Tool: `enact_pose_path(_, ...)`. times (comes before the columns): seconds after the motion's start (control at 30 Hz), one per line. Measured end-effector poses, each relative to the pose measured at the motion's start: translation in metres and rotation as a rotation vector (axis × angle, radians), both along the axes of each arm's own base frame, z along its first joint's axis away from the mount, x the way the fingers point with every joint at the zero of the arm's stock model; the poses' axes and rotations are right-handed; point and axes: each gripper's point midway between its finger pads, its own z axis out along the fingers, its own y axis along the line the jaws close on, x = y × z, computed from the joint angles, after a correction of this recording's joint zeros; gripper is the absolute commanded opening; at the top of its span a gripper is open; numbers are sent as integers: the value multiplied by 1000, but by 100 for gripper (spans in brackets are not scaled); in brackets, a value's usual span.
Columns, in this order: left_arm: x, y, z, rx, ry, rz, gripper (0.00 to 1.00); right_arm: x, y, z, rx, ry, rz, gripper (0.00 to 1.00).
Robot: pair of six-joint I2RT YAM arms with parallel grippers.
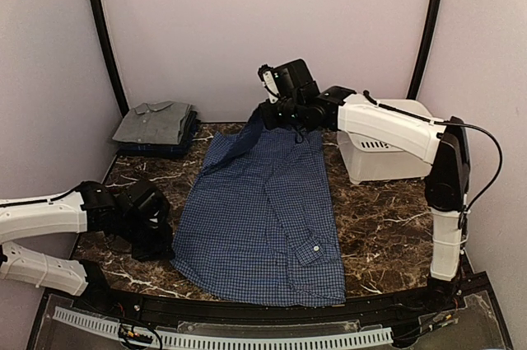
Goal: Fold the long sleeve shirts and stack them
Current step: Pick up the shirt from the center of the board, then fold the 1/3-folded shirt at the center of the board.
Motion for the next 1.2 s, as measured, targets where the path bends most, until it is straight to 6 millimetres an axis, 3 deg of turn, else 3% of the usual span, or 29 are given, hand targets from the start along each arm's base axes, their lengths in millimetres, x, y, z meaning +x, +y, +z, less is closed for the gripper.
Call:
enact_pose_path(0.2,37,-52,64,-86,-169,-184,0,28,-13,27,-20,-92,-51,0)
enact_pose_path(0.3,42,-82,78,-107,-198,-316,0,44,-29,43,-22,-142,-94,0)
enact_pose_path(0.53,30,-151,72,-144,-160,-623,0,70,-71,53,-56,-188,-197,0)
enact_pose_path(0.73,19,-197,71,-230,-126,-806,0,74,-117,62,-79,-203,-284,0)
enact_pose_path(0.97,3,-223,74,-345,-74,-943,0,69,-158,80,-80,-237,-370,0)
enact_pose_path(1.2,-4,-234,71,-405,-31,-1001,0,66,-170,80,-86,-244,-402,0)
